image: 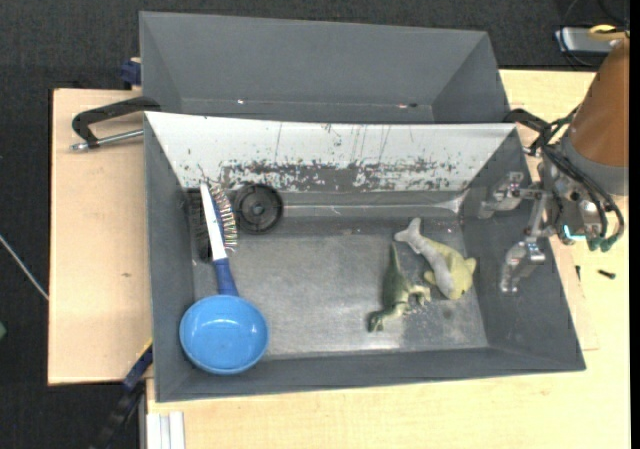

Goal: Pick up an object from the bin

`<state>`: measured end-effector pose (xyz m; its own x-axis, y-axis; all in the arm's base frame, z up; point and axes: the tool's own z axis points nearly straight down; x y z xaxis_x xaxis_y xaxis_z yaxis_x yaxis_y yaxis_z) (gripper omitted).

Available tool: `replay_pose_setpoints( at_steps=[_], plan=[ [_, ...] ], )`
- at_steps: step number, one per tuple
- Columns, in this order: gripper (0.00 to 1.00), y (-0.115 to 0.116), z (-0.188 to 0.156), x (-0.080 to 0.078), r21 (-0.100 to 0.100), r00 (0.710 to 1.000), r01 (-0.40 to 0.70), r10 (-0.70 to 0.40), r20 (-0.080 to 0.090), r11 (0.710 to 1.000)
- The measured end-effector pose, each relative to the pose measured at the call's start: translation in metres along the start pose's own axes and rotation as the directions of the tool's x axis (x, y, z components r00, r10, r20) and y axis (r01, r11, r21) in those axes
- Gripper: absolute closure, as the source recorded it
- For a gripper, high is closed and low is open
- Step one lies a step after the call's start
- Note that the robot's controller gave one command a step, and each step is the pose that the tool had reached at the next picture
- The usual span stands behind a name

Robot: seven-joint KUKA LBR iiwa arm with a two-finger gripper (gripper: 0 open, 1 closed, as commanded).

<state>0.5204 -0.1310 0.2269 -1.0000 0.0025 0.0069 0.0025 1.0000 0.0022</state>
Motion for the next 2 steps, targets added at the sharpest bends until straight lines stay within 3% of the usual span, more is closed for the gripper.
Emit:
replay_pose_setpoints(
  at_steps=[1, 2],
  plan=[
    [0.00, -0.0067, 0.1536, 0.0122, 0.010, 0.984, 0.179, -0.179, 0.024, 0.984],
    [1.00, -0.0058, 0.1493, 0.0090, 0.012, 0.983, 0.182, -0.183, 0.033, 0.983]
  ],
)
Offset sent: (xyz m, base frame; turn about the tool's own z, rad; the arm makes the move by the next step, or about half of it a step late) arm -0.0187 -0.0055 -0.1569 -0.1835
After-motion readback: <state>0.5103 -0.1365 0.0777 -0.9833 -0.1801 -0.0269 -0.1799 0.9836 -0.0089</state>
